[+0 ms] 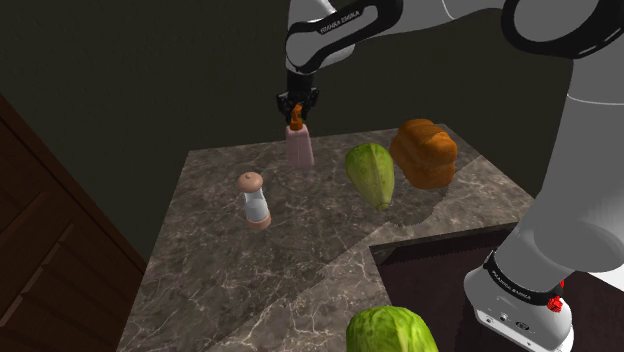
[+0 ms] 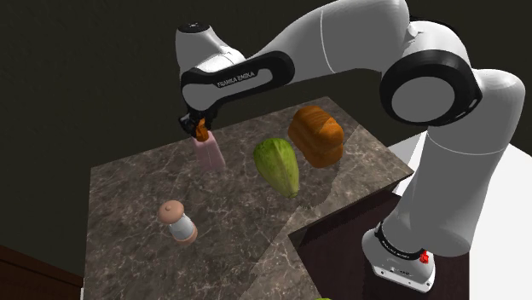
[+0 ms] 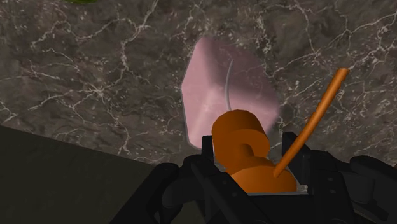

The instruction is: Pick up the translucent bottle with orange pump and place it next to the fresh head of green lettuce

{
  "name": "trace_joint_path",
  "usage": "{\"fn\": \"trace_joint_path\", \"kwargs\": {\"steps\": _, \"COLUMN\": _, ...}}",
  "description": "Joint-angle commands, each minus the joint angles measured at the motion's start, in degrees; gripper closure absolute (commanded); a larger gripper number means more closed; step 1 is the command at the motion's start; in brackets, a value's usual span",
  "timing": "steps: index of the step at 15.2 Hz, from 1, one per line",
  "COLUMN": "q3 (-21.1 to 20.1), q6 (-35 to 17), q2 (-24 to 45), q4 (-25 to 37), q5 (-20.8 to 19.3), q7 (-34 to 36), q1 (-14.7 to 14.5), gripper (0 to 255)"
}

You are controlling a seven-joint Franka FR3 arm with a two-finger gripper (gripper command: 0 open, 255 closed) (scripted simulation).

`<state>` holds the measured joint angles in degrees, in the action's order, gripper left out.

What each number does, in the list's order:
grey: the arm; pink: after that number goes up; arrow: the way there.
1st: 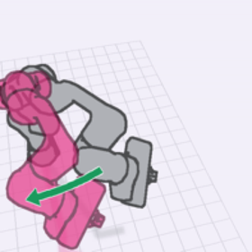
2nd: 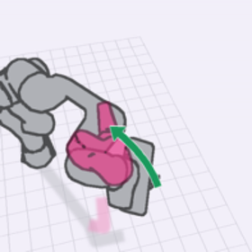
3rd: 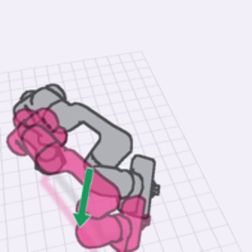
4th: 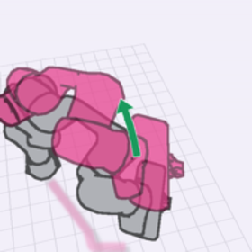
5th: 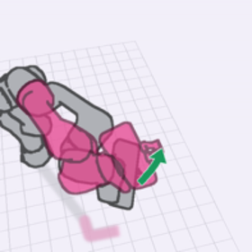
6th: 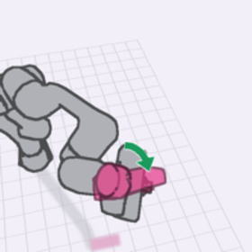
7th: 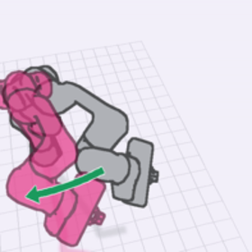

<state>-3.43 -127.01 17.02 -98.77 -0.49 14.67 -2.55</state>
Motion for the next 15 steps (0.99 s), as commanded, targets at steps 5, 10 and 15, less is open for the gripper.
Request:
{"fn": "trace_joint_path", "kwargs": {"steps": 5, "q3": -0.02, "q6": 4.25, "q2": -1.23, "q4": 3.00, "q5": 0.10, "q7": -0.08, "q1": 0.05, "gripper": 255}}
{"fn": "trace_joint_path", "kwargs": {"steps": 10, "q3": -0.04, "q6": 7.86, "q2": -1.89, "q4": 5.95, "q5": 0.14, "q7": -0.09, "q1": 0.05, "gripper": 255}}
{"fn": "trace_joint_path", "kwargs": {"steps": 15, "q3": -0.06, "q6": 11.57, "q2": -2.25, "q4": 9.31, "q5": 0.17, "q7": -0.08, "q1": 0.03, "gripper": 255}}
